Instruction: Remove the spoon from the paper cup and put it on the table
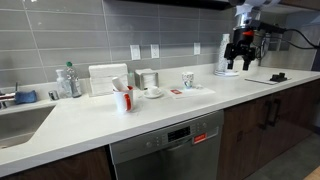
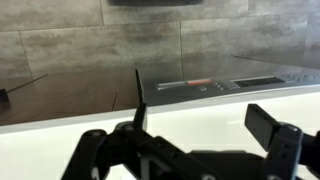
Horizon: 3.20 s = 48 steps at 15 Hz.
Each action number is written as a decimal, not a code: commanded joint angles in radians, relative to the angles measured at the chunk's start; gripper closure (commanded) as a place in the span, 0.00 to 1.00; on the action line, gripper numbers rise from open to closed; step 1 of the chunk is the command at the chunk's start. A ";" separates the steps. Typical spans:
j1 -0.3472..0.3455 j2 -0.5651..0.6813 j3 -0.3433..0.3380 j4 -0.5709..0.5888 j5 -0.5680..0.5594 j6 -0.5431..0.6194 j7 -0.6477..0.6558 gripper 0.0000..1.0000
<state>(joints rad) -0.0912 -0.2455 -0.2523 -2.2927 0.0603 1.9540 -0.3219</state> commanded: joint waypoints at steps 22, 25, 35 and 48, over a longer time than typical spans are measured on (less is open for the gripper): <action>0.079 0.406 0.165 0.378 -0.571 0.518 0.924 0.00; 0.088 0.389 0.164 0.362 -0.517 0.511 0.881 0.00; 0.110 0.437 0.153 0.425 -0.548 0.460 0.948 0.00; 0.215 0.719 0.072 0.715 -0.774 0.402 1.290 0.00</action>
<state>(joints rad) 0.0852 0.3882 -0.1407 -1.6682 -0.6506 2.3816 0.8866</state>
